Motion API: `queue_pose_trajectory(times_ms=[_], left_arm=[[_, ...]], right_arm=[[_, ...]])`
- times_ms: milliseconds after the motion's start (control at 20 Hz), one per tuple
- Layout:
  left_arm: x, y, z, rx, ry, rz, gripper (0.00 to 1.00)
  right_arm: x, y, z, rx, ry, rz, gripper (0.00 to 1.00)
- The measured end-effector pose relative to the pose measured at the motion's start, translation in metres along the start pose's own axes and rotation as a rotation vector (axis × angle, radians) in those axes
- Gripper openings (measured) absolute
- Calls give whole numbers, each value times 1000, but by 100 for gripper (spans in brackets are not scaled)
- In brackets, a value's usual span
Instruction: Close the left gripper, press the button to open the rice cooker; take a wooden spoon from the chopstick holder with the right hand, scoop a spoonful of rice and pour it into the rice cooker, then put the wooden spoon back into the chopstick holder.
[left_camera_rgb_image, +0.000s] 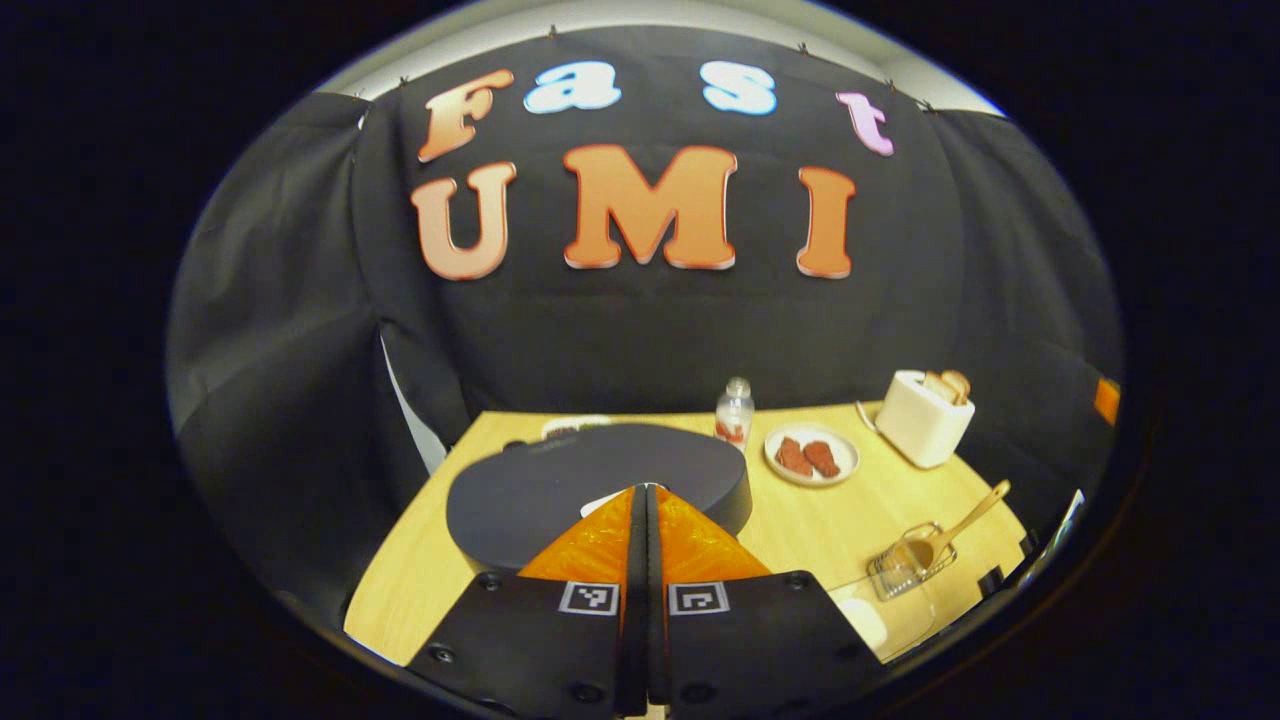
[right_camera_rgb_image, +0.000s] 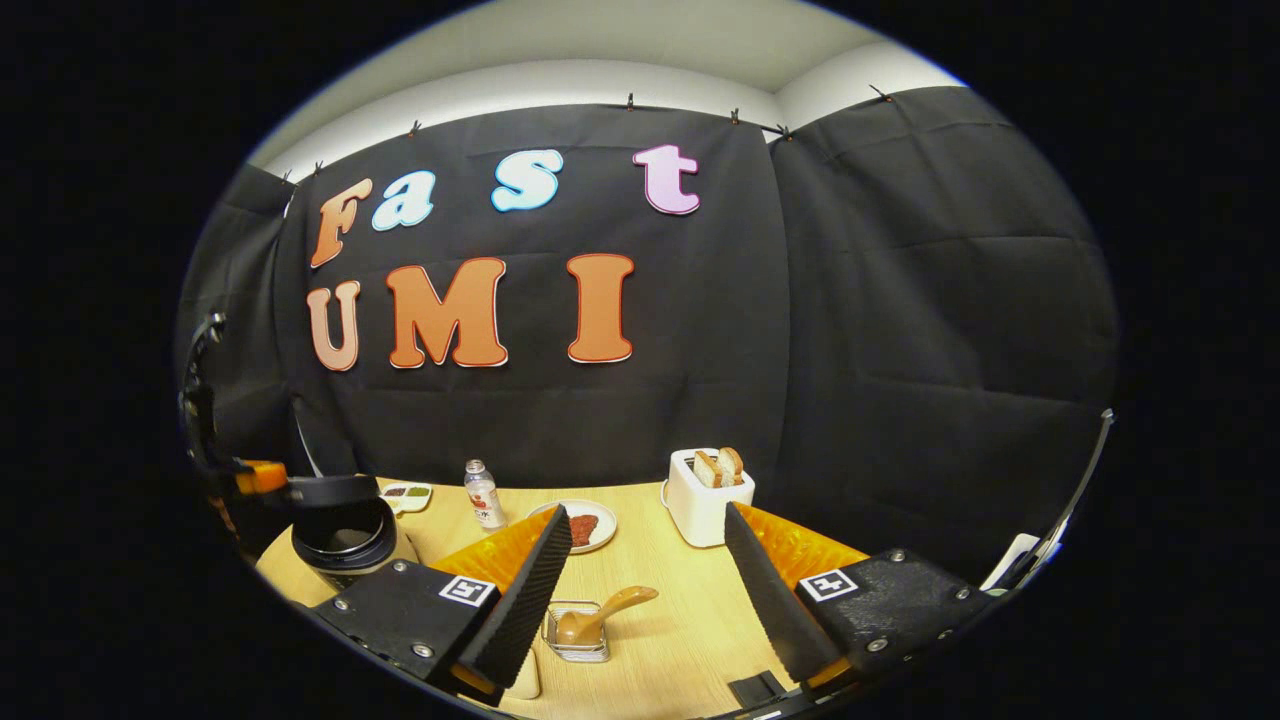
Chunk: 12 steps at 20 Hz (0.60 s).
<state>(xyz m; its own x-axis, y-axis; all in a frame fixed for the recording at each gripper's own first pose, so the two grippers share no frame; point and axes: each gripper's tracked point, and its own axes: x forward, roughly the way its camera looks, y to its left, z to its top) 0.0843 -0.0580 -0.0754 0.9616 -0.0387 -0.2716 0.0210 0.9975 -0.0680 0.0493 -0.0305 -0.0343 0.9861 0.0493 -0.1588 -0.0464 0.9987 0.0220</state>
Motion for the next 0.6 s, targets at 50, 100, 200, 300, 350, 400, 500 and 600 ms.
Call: queue_pose_trajectory(times_ms=[50,100,200,300,350,400,500,600], left_arm=[[-9,2,13,-23,-25,-9,4],[-15,5,24,-43,-46,-7,5],[-26,15,37,-52,-77,17,5],[-35,26,46,-48,-91,48,5],[-39,30,48,-44,-95,65,5],[-42,36,50,-36,-99,82,3],[-49,46,54,-14,-110,115,5],[-53,55,60,-11,-123,141,7]], right_arm=[[2,0,0,10,-1,2,95],[4,1,-2,21,0,6,95],[8,1,-6,44,5,10,95],[12,2,-10,47,7,10,95],[14,3,-11,44,5,10,95],[17,3,-13,43,3,10,95],[24,4,-17,61,4,15,95],[32,4,-27,80,8,10,95]])
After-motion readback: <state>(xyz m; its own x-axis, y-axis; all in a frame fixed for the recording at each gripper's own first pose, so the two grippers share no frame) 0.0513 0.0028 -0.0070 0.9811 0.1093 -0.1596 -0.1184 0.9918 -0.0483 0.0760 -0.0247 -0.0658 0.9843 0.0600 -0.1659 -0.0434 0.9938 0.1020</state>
